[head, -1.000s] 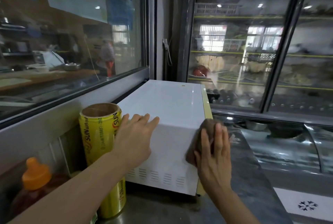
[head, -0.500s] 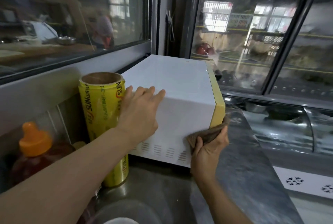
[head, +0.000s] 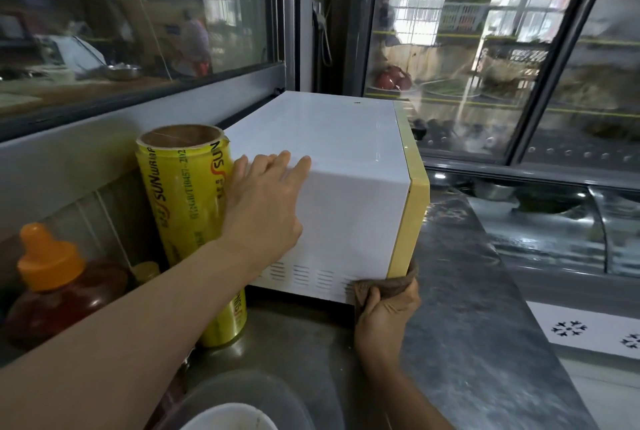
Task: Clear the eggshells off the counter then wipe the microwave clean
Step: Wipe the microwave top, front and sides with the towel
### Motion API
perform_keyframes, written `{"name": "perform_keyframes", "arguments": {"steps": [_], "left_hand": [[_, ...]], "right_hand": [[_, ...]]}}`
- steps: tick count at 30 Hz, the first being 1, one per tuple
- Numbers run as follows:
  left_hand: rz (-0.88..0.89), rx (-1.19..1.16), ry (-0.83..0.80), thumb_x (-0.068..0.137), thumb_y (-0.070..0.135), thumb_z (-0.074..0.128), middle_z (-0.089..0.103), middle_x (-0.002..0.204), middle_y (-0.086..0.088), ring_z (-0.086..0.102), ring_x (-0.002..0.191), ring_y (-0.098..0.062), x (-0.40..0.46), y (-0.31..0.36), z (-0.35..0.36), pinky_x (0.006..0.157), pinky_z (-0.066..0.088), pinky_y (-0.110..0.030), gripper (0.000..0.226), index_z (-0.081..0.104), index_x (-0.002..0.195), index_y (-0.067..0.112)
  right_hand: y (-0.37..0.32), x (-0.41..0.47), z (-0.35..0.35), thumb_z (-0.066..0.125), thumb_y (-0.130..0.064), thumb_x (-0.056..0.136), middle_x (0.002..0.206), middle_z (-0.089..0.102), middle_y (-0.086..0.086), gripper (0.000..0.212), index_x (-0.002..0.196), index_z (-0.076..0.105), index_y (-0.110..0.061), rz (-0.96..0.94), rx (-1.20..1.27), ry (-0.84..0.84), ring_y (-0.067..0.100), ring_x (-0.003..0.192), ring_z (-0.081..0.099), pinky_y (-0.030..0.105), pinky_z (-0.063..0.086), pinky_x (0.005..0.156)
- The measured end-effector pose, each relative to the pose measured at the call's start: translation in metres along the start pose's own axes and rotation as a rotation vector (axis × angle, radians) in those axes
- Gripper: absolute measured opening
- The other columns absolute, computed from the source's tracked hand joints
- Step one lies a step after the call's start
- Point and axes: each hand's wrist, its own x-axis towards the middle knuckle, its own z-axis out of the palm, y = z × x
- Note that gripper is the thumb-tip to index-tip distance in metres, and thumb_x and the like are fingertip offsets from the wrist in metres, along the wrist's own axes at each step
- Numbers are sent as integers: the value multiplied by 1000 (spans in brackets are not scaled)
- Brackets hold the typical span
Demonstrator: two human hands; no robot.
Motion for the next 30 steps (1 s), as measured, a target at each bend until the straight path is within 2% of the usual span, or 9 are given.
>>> {"name": "perform_keyframes", "arguments": {"steps": [7, 10, 12, 16, 18, 20, 24, 27, 30], "left_hand": [[3, 2, -49, 80, 33, 56, 27, 152, -3, 29, 134, -22, 0, 1, -6, 110, 18, -43, 79, 15, 147, 25], [-1, 10, -90, 80, 30, 56, 25, 153, -3, 28, 135, -22, 0, 0, -10, 111, 14, -45, 79, 14, 147, 26], [17, 46, -115, 80, 28, 56, 25, 152, -3, 29, 135, -23, 2, -1, -15, 112, 12, -47, 79, 13, 146, 25], [168, 201, -200, 82, 25, 55, 31, 147, -6, 31, 134, -25, 9, -7, -31, 113, 7, -53, 80, 8, 146, 20], [216, 258, -210, 82, 23, 57, 32, 146, -8, 29, 134, -26, 13, -14, -39, 113, 5, -54, 83, 6, 147, 16], [200, 302, -200, 82, 25, 59, 31, 146, -11, 30, 134, -28, 13, -23, -44, 113, 5, -55, 85, 6, 148, 14], [205, 385, -202, 84, 27, 53, 49, 128, -12, 38, 125, -30, 8, -35, -43, 113, 3, -55, 71, 20, 143, 10], [192, 398, -191, 88, 22, 43, 53, 122, -13, 37, 123, -32, 5, -37, -35, 113, -1, -55, 61, 20, 143, 6], [176, 413, -171, 92, 20, 36, 54, 120, -15, 40, 120, -33, 5, -35, -28, 114, -2, -55, 58, 16, 144, 3]], "right_hand": [[3, -2, -19, 53, -7, 88, 138, 32, 16, 67, 145, 18, -11, 238, -162, -193, 34, 122, 41, 40, 33, 104], [-1, 8, -39, 45, -11, 91, 118, 51, 22, 30, 117, 32, -5, 352, -315, -358, 38, 101, 55, 49, 46, 88], [-7, 6, -58, 45, -12, 90, 108, 57, 23, 20, 105, 33, -6, 306, -476, -478, 37, 93, 58, 44, 49, 80], [-18, -12, -78, 57, -13, 85, 120, 45, 13, 47, 127, 38, -17, -8, -652, -563, 36, 96, 59, 31, 39, 67], [-25, -18, -71, 57, -17, 87, 125, 41, 8, 48, 132, 42, -18, -208, -614, -567, 31, 104, 56, 27, 43, 76], [-39, -24, -57, 42, -28, 95, 132, 41, -1, 39, 133, 42, -22, -367, -616, -662, 21, 116, 49, 22, 39, 90], [-48, -21, -14, 56, -16, 87, 131, 52, 12, 41, 128, 55, -10, -861, -735, -796, 29, 113, 54, 34, 51, 89], [-59, -11, 19, 36, -25, 88, 133, 54, 4, 48, 132, 53, -16, -1021, -819, -878, 23, 117, 55, 32, 49, 92], [-56, -9, 46, 49, -27, 82, 127, 61, 1, 38, 115, 67, -20, -1383, -965, -939, 25, 114, 60, 34, 49, 94]]}}
